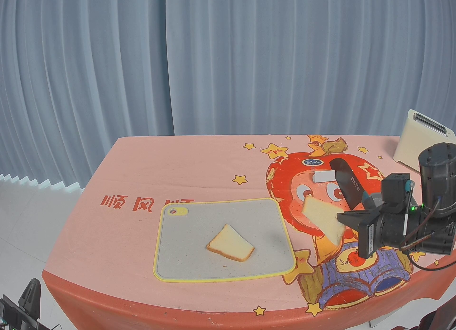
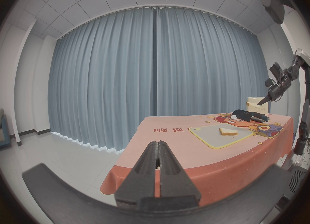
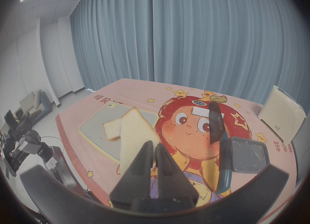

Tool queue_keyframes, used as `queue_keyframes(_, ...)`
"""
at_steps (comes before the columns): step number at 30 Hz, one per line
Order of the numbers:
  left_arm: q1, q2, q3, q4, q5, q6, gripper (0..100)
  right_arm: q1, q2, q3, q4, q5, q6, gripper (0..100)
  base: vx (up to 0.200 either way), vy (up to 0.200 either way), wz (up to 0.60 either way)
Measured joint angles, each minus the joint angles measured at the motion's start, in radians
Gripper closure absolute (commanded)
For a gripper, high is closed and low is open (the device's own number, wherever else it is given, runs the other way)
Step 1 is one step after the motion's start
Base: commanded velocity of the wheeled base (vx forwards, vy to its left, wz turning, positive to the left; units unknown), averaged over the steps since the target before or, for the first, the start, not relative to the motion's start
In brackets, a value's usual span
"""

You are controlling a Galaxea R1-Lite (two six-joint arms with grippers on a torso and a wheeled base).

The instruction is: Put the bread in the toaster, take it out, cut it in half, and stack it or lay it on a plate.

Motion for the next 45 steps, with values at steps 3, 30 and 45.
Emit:
queue_keyframes(3, 0.0, 0.0, 0.0, 0.0, 0.0, 0.0, 100, 0.011, -0.033, 0.021, -0.003, -0.002, 0.0, 100, 0.0, 0.0, 0.0)
queue_keyframes(30, 0.0, 0.0, 0.0, 0.0, 0.0, 0.0, 100, 0.023, -0.108, 0.034, -0.004, -0.034, 0.019, 100, 0.0, 0.0, 0.0)
queue_keyframes(45, 0.0, 0.0, 0.0, 0.0, 0.0, 0.0, 100, 0.056, -0.076, 0.036, -0.004, -0.082, 0.057, 100, 0.0, 0.0, 0.0)
